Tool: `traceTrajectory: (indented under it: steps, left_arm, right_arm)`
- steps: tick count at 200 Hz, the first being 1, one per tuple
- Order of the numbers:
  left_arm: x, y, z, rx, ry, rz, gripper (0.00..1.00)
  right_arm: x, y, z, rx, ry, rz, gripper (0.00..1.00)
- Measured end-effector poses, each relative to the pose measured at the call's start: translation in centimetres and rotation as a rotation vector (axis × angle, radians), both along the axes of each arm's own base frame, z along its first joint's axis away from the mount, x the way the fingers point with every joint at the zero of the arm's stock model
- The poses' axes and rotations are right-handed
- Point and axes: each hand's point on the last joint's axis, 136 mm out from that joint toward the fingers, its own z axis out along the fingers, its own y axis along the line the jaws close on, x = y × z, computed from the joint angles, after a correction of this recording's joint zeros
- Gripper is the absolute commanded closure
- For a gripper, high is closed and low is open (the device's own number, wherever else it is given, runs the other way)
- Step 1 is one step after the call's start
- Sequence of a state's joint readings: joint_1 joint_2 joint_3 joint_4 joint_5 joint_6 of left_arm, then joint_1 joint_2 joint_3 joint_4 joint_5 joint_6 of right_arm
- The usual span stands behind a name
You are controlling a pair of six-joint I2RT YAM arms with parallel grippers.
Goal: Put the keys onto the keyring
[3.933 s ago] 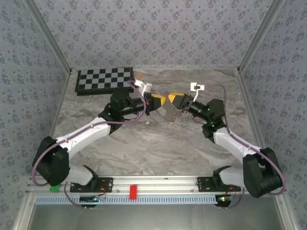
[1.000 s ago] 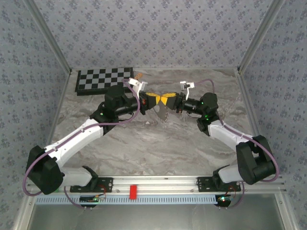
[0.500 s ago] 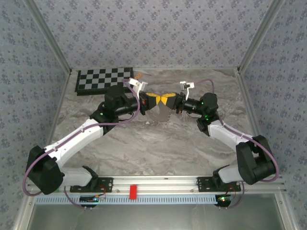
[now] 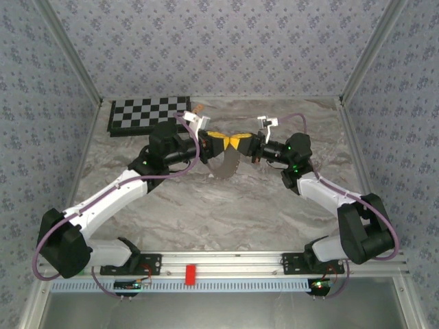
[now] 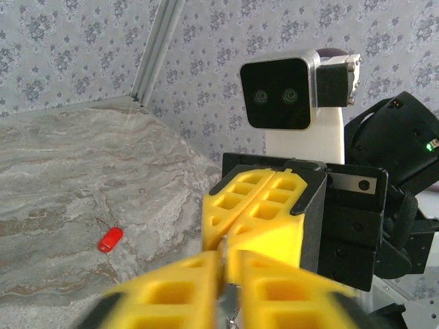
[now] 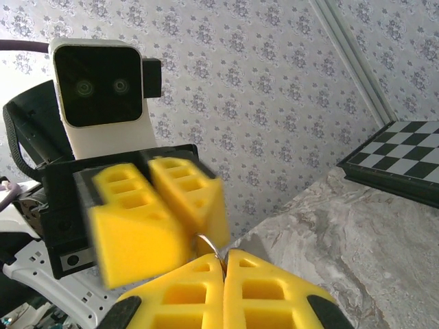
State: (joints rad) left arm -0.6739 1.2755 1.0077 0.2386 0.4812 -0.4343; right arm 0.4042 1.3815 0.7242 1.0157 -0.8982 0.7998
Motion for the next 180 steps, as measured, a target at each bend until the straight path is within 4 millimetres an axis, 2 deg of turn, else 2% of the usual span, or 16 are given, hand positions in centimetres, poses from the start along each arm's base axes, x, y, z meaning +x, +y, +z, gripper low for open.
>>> traceTrajectory:
  steps: [12, 25, 60, 84, 132, 180]
  left_arm:
    - [-0.1, 0.3, 0.1, -0.010, 0.011, 0.008, 0.59]
    - [-0.1, 0.8, 0.2, -0.024, 0.010, 0.027, 0.50]
    - [0.2, 3.6, 1.5, -0.092, 0.000, 0.118, 0.51]
    - [0.4, 4.7, 2.5, -0.134, -0.019, 0.152, 0.52]
    - [0.9, 4.1, 2.1, -0.159, 0.007, 0.138, 0.52]
    - [1.7, 2.2, -0.3, -0.163, 0.090, 0.071, 0.57]
  right_arm:
    - [0.0, 0.0, 0.0, 0.002, 0.008, -0.003, 1.00]
    - [0.1, 0.0, -0.1, 0.006, 0.020, -0.006, 1.00]
    - [0.4, -0.1, -0.3, 0.019, 0.060, -0.028, 1.00]
    - [0.5, -0.3, -0.3, 0.027, 0.076, -0.036, 1.00]
    - [0.3, -0.2, -0.2, 0.035, 0.087, -0.031, 1.00]
    - [0.1, -0.1, -0.1, 0.037, 0.084, -0.026, 1.00]
